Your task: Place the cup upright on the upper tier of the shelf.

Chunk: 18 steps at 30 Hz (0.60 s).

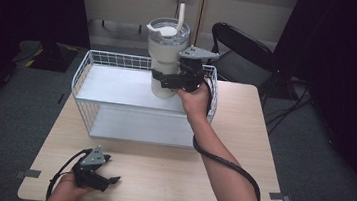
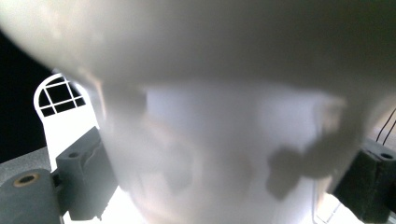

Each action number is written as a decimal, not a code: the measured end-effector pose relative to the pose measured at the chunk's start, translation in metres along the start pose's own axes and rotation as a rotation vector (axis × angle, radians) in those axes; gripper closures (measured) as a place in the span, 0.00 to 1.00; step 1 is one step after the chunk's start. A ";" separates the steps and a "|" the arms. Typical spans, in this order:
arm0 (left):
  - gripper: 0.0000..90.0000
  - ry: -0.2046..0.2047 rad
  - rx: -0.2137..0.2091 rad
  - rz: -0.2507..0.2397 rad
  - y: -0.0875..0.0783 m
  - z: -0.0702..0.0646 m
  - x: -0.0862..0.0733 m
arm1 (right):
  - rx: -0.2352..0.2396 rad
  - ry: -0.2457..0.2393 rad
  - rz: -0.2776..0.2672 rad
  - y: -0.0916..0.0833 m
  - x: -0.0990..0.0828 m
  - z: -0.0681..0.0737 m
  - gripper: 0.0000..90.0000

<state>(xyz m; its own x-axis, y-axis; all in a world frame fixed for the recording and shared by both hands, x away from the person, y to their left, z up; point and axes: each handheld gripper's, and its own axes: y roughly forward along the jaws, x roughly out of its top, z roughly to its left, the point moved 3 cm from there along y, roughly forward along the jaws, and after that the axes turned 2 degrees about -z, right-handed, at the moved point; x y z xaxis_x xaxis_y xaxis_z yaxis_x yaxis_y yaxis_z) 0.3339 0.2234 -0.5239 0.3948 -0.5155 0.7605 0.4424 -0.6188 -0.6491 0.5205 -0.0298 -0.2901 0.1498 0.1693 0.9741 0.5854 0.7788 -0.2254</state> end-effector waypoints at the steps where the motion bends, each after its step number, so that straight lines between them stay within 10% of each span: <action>1: 0.15 0.000 0.000 0.000 0.000 0.000 0.000 | -0.003 0.000 0.000 -0.001 0.000 0.000 0.10; 18: 0.15 -0.001 0.000 -0.001 0.000 0.000 0.000 | -0.028 0.011 0.022 -0.029 -0.008 0.008 0.10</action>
<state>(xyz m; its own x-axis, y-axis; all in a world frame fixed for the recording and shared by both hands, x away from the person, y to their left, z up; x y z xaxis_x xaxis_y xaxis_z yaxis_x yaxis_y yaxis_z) 0.3340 0.2233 -0.5241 0.3954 -0.5140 0.7613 0.4426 -0.6196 -0.6482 0.4959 -0.0487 -0.2908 0.1721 0.1796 0.9686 0.6036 0.7578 -0.2477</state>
